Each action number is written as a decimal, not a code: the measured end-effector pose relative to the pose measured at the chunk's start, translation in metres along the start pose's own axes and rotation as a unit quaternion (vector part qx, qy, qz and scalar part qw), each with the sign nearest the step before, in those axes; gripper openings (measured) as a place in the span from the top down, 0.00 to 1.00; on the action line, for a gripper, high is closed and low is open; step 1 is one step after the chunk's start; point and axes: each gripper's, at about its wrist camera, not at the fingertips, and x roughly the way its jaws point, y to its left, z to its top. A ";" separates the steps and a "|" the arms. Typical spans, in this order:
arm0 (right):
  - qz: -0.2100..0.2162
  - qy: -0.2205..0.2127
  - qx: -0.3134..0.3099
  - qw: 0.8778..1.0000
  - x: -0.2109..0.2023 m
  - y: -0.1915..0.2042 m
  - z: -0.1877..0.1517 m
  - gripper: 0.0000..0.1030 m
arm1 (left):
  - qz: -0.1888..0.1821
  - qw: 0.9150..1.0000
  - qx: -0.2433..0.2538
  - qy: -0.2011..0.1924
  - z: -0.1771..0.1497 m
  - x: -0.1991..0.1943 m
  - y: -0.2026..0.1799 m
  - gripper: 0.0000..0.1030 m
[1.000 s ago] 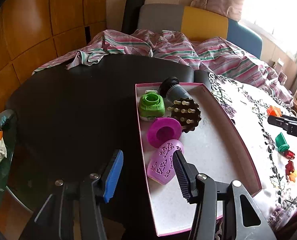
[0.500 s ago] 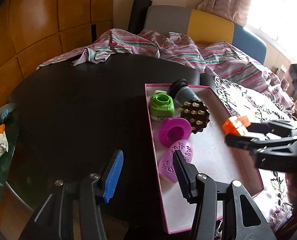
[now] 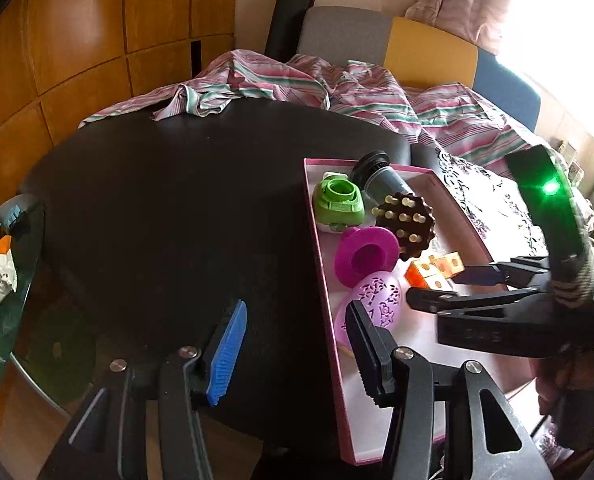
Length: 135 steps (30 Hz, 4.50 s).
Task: Organize rigid objects
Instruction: 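Carry the orange cube blocks into the tray and open the right tool, then withdraw both open tools from the tray toward the toy pile, then grasp the green stamp with the left tool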
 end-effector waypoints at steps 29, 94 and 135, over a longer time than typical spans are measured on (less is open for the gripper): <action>-0.008 -0.042 0.021 0.999 -0.015 0.004 -0.006 0.33 | 0.000 1.000 0.000 -0.005 -0.002 -0.005 0.000 0.44; -0.090 -0.189 0.561 0.801 -0.167 -0.319 -0.228 0.09 | -0.229 0.955 0.171 0.074 -0.006 0.000 -0.218 0.10; -0.064 -0.217 0.631 0.742 -0.175 -0.339 -0.260 0.09 | -0.215 0.932 0.240 0.163 0.019 0.106 -0.411 0.72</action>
